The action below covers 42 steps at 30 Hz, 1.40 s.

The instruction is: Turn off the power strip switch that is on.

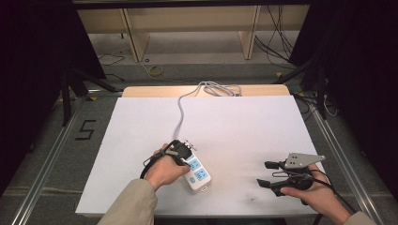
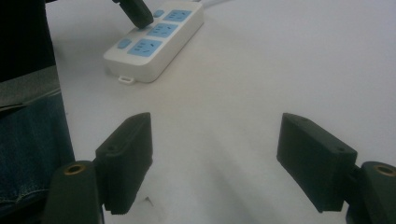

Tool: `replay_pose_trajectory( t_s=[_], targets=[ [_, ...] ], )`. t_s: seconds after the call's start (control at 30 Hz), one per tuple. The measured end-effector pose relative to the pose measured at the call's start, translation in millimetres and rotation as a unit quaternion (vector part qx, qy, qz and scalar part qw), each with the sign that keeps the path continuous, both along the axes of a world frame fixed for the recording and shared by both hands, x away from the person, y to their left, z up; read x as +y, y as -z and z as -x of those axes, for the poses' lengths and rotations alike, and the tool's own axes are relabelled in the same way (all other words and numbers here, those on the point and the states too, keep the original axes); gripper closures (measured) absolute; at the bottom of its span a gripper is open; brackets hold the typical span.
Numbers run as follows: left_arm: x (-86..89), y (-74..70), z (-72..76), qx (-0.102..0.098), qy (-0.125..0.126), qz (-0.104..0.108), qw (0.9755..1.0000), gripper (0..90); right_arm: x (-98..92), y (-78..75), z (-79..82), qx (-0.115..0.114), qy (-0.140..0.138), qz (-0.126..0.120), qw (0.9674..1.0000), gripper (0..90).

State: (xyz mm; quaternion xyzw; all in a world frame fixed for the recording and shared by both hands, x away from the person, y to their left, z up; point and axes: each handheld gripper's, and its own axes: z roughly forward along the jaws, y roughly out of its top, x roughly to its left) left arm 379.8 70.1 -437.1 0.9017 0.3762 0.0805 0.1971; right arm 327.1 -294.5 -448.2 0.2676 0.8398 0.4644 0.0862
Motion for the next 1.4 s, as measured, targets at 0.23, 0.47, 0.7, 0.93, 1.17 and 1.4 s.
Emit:
replay_pose_trajectory(
  t_s=[0.23,0.47,0.7,0.93,1.17,1.4],
  targets=[
    [-2.0,-0.3,0.4,-0.002,0.004,-0.009,0.9999,89.8,0.1,0.0,0.0,0.000,0.000,0.000,1.0000,27.2],
    [-1.4,-0.3,0.1,0.001,0.004,-0.009,0.9999,89.8,0.2,0.0,0.4,0.003,0.000,0.001,1.0000,27.2],
    [-2.2,-0.1,0.3,0.002,0.002,-0.015,0.9999,89.8,0.1,0.2,0.4,0.003,-0.002,0.001,1.0000,27.1],
    [-5.0,0.0,0.1,0.004,0.003,-0.025,0.9997,89.8,0.4,0.2,0.9,0.004,-0.001,0.001,1.0000,27.0],
    [-5.9,-0.3,-0.2,0.005,0.002,-0.028,0.9996,89.8,0.5,0.4,0.6,0.005,-0.002,0.001,1.0000,27.1],
    [-6.0,-0.4,-0.5,0.006,0.001,-0.028,0.9996,89.8,0.3,0.2,0.9,0.003,-0.002,0.001,1.0000,27.1]
  ],
)
